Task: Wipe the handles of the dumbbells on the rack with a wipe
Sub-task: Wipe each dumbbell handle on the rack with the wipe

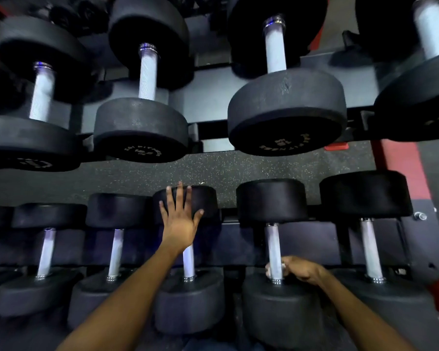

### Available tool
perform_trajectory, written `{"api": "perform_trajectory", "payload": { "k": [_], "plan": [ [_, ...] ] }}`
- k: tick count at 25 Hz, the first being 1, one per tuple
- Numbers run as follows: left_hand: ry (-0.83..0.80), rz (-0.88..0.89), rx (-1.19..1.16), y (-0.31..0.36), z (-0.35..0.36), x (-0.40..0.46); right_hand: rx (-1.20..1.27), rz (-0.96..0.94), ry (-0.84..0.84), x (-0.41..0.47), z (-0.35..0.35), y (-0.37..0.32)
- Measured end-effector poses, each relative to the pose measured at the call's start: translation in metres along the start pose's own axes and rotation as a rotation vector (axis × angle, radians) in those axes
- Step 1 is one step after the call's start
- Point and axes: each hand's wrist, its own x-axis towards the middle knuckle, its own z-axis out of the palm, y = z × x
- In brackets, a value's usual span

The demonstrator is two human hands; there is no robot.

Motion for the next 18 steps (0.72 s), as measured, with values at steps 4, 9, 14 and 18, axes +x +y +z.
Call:
{"api": "perform_trajectory", "payload": {
  "k": [4,9,14,18],
  "plan": [
    [-0.024,-0.007,0.006,-0.002,0.001,-0.001,0.145,0.036,0.026,0.005,-0.002,0.008],
    [-0.087,-0.021,-0.011,0.0,-0.005,0.0,0.173,0.089,0.048,0.003,0.009,0.001],
    [-0.046,-0.005,-0.078,0.0,-0.005,-0.004,0.243,0.013,0.365,0.002,-0.005,-0.042],
    [-0.039,-0.155,-0.255,0.009,-0.012,-0.003,0.186,-0.103,0.575,-0.01,0.004,-0.048]
  ]
}}
